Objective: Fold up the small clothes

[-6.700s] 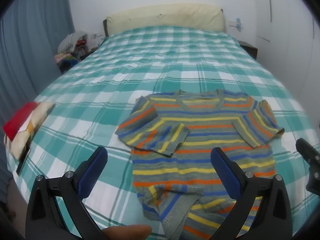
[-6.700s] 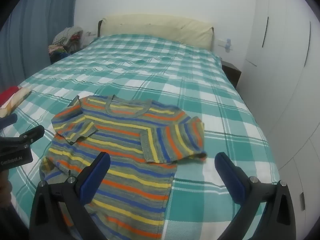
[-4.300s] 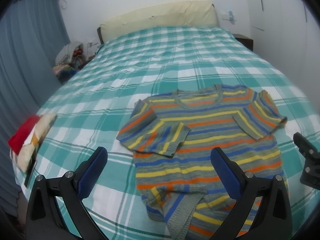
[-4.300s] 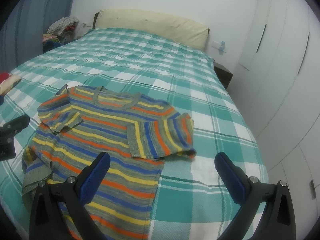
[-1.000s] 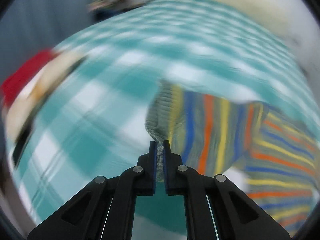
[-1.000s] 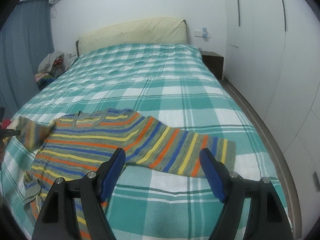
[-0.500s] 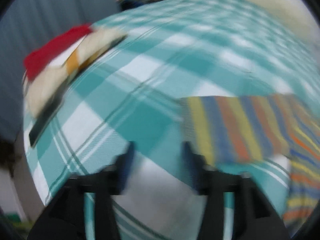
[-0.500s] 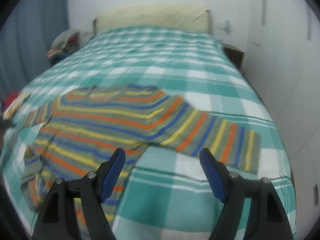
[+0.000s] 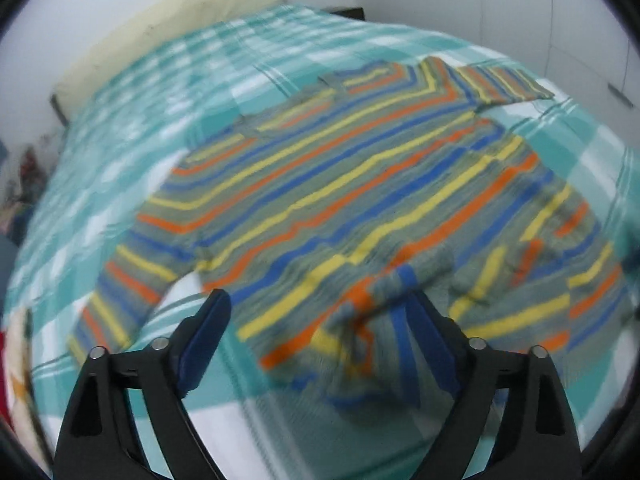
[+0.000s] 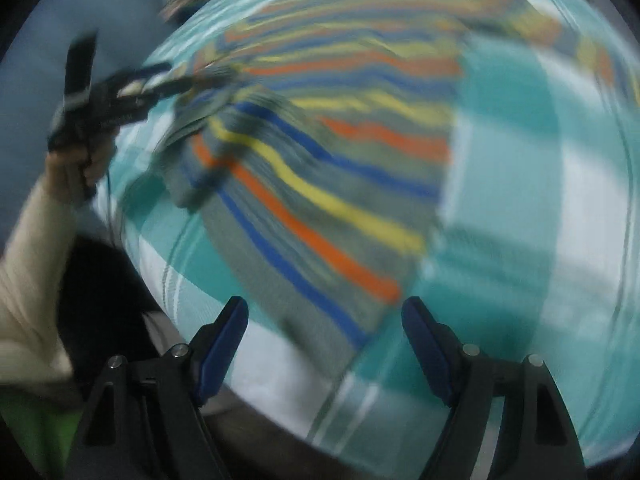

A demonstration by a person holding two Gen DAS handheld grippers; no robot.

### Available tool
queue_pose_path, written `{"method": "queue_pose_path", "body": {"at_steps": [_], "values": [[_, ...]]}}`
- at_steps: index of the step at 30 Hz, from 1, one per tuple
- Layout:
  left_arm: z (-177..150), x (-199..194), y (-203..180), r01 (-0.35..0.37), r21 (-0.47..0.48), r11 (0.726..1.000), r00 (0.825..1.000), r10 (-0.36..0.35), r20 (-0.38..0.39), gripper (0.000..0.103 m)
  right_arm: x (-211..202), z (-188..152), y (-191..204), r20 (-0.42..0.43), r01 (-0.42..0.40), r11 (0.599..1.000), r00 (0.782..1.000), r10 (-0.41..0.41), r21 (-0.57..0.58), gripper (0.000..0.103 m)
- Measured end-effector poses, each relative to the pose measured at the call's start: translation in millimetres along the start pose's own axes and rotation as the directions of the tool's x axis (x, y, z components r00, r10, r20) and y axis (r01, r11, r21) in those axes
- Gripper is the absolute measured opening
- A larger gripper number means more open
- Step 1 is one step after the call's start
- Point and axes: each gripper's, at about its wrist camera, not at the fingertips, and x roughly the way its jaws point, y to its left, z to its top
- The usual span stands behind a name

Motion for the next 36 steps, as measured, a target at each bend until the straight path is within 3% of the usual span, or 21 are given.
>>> {"method": "queue_pose_path", "body": {"at_steps": [1, 3, 4, 5, 6, 7, 11, 15, 21, 22, 24, 25, 26, 27, 28, 30, 31, 33, 34, 35, 36], "values": [[3, 7, 2, 0.032, -0.006, 0.999, 0.999, -0.032, -0.010, 0.091, 2, -2, -4, 0.029, -0.026, 0.999, 0.999, 0.025, 0.021, 0.079], [5, 14, 1, 0.126, 0.008, 0.992, 0.992, -0.126, -0.006, 0.079, 7, -4, -7, 0.078, -0.090, 0.996, 0.993, 0.088, 0.027, 0.078], [5, 15, -2, 0.177, 0.019, 0.984, 0.984, -0.177, -0.008, 0.043, 10, -2, -3, 0.079, -0.113, 0.994, 0.990, 0.113, 0.000, 0.073], [0, 16, -3, 0.240, 0.018, 0.971, 0.970, -0.240, -0.032, 0.004, 11, -1, 1, 0.065, -0.131, 0.991, 0.989, 0.132, -0.031, 0.049], [-3, 14, -3, 0.277, 0.009, 0.961, 0.960, -0.276, -0.040, 0.005, 11, 0, 3, 0.045, -0.142, 0.988, 0.988, 0.145, -0.051, 0.006], [-7, 6, -4, 0.298, 0.014, 0.954, 0.955, -0.298, -0.015, 0.003, 7, 1, 1, 0.035, -0.149, 0.988, 0.988, 0.151, -0.046, 0.007], [-37, -60, 6, 0.356, 0.040, 0.934, 0.932, -0.358, 0.056, 0.003, -36, -1, -1, 0.050, -0.127, 0.989, 0.990, 0.131, -0.080, 0.006], [-87, -109, 22, 0.351, -0.010, 0.936, 0.935, -0.350, 0.061, 0.002, -78, -1, -16, 0.068, -0.081, 0.993, 0.994, 0.087, -0.087, 0.006], [-161, -101, 25, 0.293, -0.169, 0.941, 0.951, -0.305, -0.054, 0.007, -60, -5, -39, 0.053, -0.046, 0.998, 0.997, 0.048, -0.035, 0.008], [-168, -100, 29, 0.289, -0.218, 0.932, 0.951, -0.306, -0.048, 0.016, -53, -4, -41, 0.051, -0.046, 0.999, 0.998, 0.048, -0.024, 0.009], [-181, -107, 44, 0.311, -0.348, 0.884, 0.946, -0.323, 0.025, 0.052, -42, -3, -42, 0.055, -0.035, 0.999, 0.998, 0.035, -0.009, 0.015], [-186, -114, 51, 0.316, -0.390, 0.865, 0.946, -0.316, 0.066, 0.078, -38, -2, -43, 0.052, -0.045, 0.999, 0.998, 0.044, 0.006, 0.020], [-190, -118, 57, 0.323, -0.434, 0.841, 0.946, -0.300, 0.124, 0.090, -38, -4, -46, 0.052, -0.064, 0.998, 0.997, 0.063, 0.024, 0.032], [-192, -119, 60, 0.330, -0.469, 0.819, 0.944, -0.289, 0.159, 0.091, -39, -8, -48, 0.057, -0.080, 0.996, 0.995, 0.078, 0.035, 0.042], [-193, -115, 61, 0.341, -0.504, 0.793, 0.940, -0.299, 0.165, 0.091, -38, -9, -49, 0.062, -0.103, 0.994, 0.993, 0.100, 0.046, 0.046], [-192, -102, 55, 0.343, -0.534, 0.773, 0.936, -0.326, 0.130, 0.091, -35, -10, -54, 0.065, -0.139, 0.988, 0.989, 0.134, 0.070, 0.049], [-190, -94, 48, 0.333, -0.533, 0.778, 0.938, -0.333, 0.100, 0.090, -32, -11, -56, 0.070, -0.153, 0.985, 0.987, 0.148, 0.078, 0.049], [-185, -84, 30, 0.304, -0.495, 0.814, 0.946, -0.320, 0.054, 0.089, -23, -8, -61, 0.091, -0.190, 0.976, 0.979, 0.181, 0.106, 0.049], [-181, -82, 23, 0.294, -0.478, 0.828, 0.949, -0.311, 0.045, 0.079, -21, -8, -63, 0.098, -0.209, 0.971, 0.975, 0.199, 0.116, 0.049], [-176, -79, 17, 0.297, -0.472, 0.830, 0.947, -0.318, 0.037, 0.034, -17, -6, -63, 0.105, -0.240, 0.963, 0.968, 0.228, 0.125, 0.045], [-173, -75, 15, 0.307, -0.476, 0.824, 0.940, -0.340, 0.017, 0.000, -16, -4, -63, 0.102, -0.246, 0.961, 0.967, 0.234, 0.128, 0.020]]}}
